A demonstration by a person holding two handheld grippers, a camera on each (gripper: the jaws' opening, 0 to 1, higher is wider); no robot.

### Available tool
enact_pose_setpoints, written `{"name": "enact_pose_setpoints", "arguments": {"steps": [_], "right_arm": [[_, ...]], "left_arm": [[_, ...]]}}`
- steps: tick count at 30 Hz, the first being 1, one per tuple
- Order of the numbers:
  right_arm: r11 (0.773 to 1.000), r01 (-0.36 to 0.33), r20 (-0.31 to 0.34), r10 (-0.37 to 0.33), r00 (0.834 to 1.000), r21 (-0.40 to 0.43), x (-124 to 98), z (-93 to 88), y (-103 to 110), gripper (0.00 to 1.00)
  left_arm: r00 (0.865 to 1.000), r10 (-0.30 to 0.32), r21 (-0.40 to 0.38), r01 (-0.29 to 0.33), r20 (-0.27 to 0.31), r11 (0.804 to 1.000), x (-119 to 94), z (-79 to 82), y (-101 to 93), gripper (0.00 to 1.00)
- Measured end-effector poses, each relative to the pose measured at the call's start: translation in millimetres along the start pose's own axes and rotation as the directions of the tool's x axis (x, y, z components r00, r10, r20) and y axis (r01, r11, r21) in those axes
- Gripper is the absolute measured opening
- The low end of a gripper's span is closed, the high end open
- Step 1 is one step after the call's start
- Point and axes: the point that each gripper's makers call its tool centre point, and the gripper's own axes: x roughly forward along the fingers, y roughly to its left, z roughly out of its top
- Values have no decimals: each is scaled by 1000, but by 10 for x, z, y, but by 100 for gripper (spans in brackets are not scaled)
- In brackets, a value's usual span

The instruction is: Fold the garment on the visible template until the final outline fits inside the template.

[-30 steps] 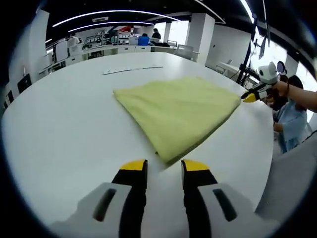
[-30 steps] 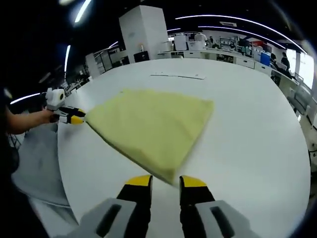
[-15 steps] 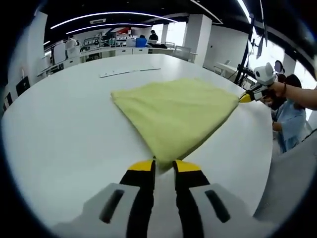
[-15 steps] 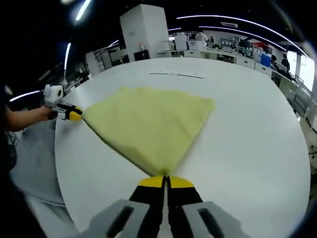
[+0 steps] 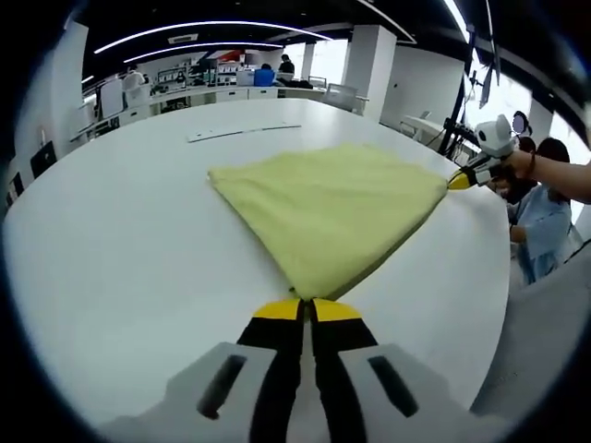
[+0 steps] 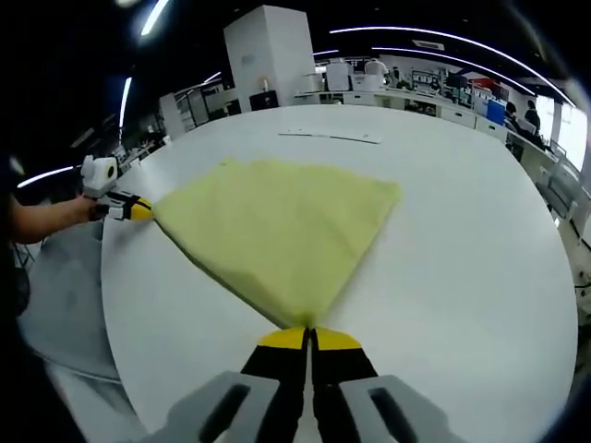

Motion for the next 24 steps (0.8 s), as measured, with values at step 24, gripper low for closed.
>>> {"name": "enact_pose_setpoints", "arguments": {"steps": [24], "right_arm": [[999,-35,-15,35,999,-9,-147,-157,186,0]], "left_arm": [[998,9,79,-4,-63,997,-175,-156,-48,0]]}}
